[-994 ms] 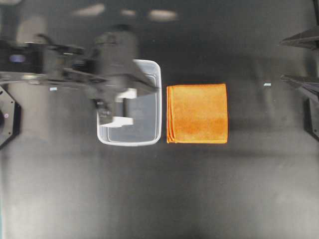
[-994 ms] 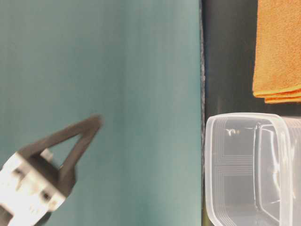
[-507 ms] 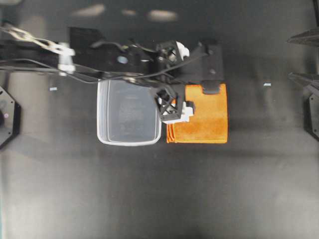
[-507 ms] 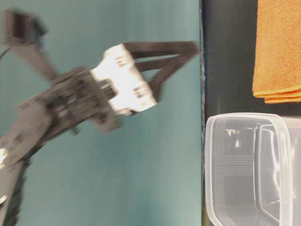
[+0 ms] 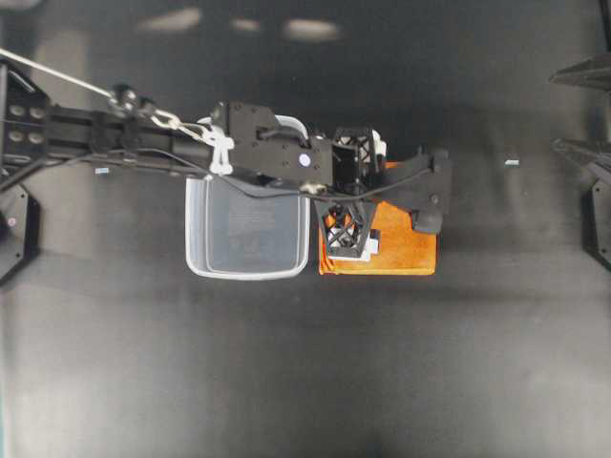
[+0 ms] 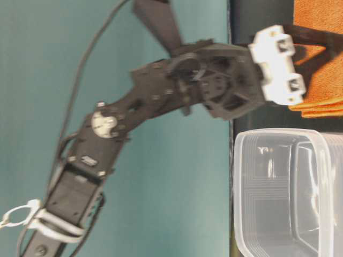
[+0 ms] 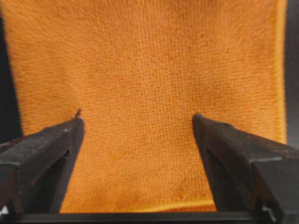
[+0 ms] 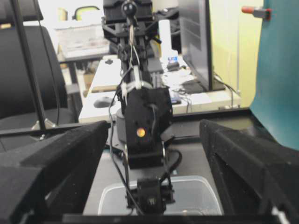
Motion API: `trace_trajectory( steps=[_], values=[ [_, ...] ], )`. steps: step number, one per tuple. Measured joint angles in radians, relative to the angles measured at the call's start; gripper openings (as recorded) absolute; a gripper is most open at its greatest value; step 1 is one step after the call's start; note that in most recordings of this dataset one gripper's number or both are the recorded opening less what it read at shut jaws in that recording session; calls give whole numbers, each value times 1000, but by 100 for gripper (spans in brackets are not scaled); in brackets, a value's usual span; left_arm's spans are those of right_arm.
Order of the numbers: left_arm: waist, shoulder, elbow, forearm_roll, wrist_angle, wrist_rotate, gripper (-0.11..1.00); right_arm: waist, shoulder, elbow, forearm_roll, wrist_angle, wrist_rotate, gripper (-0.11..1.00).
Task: Place the orange towel into the container with the left arm.
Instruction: 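Lower the left gripper onto the orange towel's near edge and close, then lift the towel with the left gripper and carry it left over the container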
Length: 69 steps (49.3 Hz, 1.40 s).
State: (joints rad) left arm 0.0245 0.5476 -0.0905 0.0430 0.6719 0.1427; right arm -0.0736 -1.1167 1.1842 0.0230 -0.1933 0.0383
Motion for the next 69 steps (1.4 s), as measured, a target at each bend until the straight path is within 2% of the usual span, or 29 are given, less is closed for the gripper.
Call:
trace_trajectory(
  steps=[11, 15, 18, 27, 30, 42, 52, 60, 69],
  values=[
    [3, 21, -9, 0, -9, -9, 87, 0, 2, 2, 0, 0, 0, 76],
    [2, 23, -9, 0, -9, -8, 80, 2, 0, 2, 0, 0, 0, 76],
    [0, 23, -11, 0, -8, -2, 67, 2, 2, 2, 0, 3, 0, 76],
    [-9, 15, -18, -2, 15, 9, 16, 2, 2, 2, 0, 11, 0, 76],
    [-8, 5, -23, 0, 25, 8, 5, 2, 0, 2, 0, 17, 0, 76],
    [-3, -123, -66, 0, 81, 8, 5, 0, -2, 5, 0, 40, 0, 76],
    [-2, -301, -49, 0, 255, 6, 5, 2, -12, 5, 0, 41, 0, 76],
    [29, -449, 71, 0, 359, 6, 5, 2, -26, 5, 0, 51, 0, 76],
    [44, -569, 287, 0, 295, 9, 5, 2, -31, 5, 0, 58, 2, 76]
  ],
)
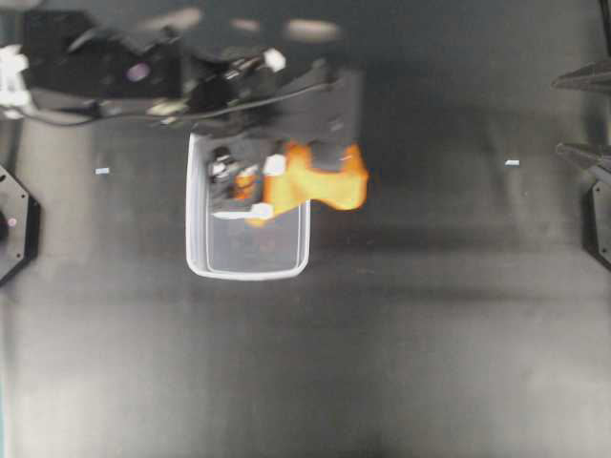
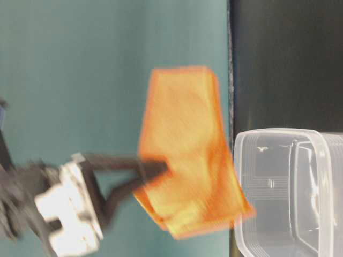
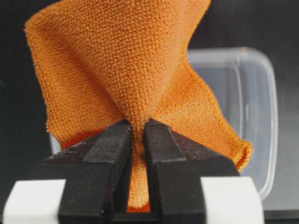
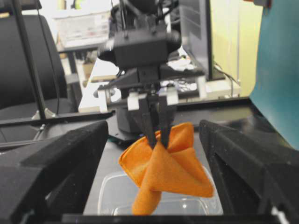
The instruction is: Place the orange towel into the container with the left arm.
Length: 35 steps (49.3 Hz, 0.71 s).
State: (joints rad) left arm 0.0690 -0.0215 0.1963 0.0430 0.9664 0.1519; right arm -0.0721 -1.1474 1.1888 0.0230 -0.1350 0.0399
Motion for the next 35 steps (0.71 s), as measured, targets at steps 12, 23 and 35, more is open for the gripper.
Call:
trace_trajectory(
  steps=[12, 23, 35],
  values=[
    [5, -109, 204, 0, -175, -2, 5, -2, -2, 0, 0, -2, 0, 76],
    [9, -132, 268, 0, -210, -2, 5, 0, -2, 0, 0, 0, 0, 76],
    [6, -132, 270, 0, -227, -2, 5, -2, -2, 2, 0, 2, 0, 76]
  ],
)
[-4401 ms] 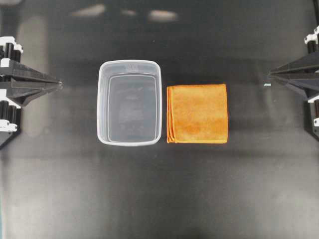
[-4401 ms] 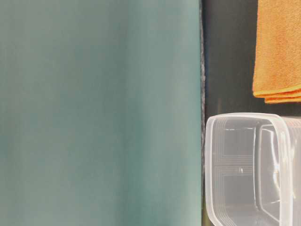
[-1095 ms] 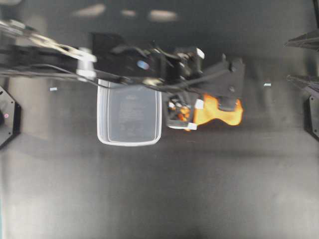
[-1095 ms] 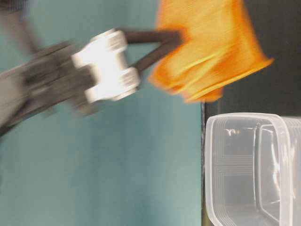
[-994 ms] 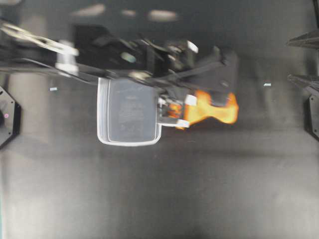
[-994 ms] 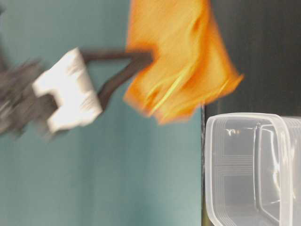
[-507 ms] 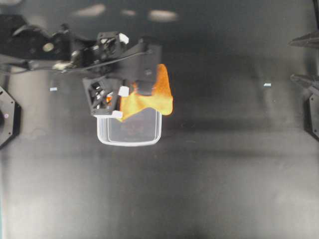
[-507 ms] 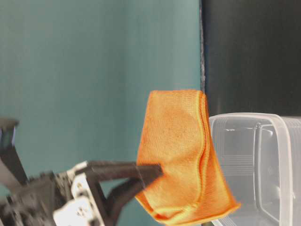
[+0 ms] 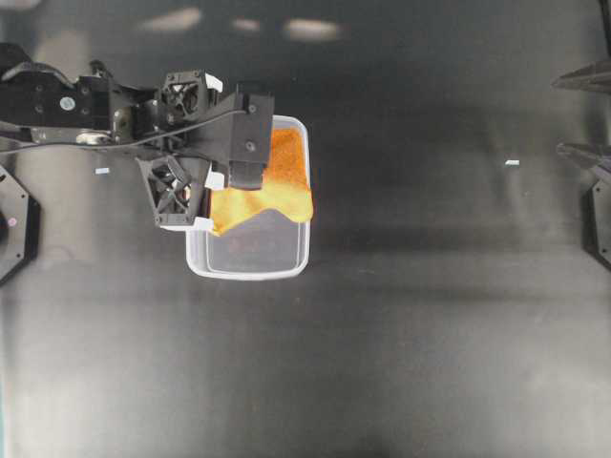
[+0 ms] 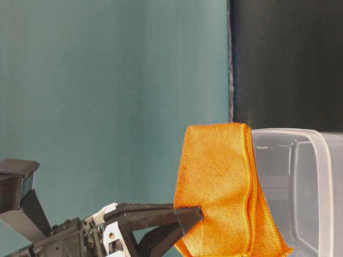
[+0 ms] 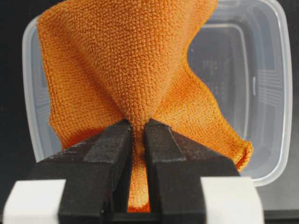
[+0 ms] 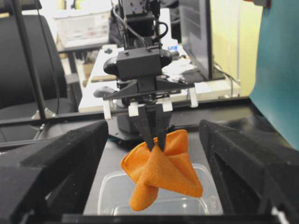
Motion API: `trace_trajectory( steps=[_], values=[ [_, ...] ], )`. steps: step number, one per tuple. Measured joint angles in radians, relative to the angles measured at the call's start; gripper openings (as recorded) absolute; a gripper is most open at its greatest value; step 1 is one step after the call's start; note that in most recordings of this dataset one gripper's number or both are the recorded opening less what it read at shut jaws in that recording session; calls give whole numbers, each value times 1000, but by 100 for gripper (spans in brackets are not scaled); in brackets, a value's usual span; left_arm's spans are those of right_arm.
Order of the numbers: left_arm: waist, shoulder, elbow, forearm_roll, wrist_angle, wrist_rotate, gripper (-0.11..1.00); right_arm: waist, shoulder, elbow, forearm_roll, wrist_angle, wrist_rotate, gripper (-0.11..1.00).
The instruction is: Place the orange towel into the container with the left arm.
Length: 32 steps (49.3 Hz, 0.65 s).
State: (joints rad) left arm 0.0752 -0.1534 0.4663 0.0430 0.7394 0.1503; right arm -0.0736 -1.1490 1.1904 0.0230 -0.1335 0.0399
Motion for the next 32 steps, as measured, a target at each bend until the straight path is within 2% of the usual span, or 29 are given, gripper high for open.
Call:
trace_trajectory(
  steps=[18, 21, 29, 32],
  values=[
    [-5, 2, 11, 0, -3, 0, 8, 0, -2, 0, 0, 0, 0, 76],
    [-6, 2, 11, 0, -5, -2, 22, 2, -2, 0, 0, 0, 0, 76],
    [-12, 2, 11, 0, -6, -5, 70, 0, -2, 0, 0, 0, 0, 76],
    [-18, 0, 9, 0, -8, -2, 84, 2, -2, 0, 0, 0, 0, 76]
  ],
)
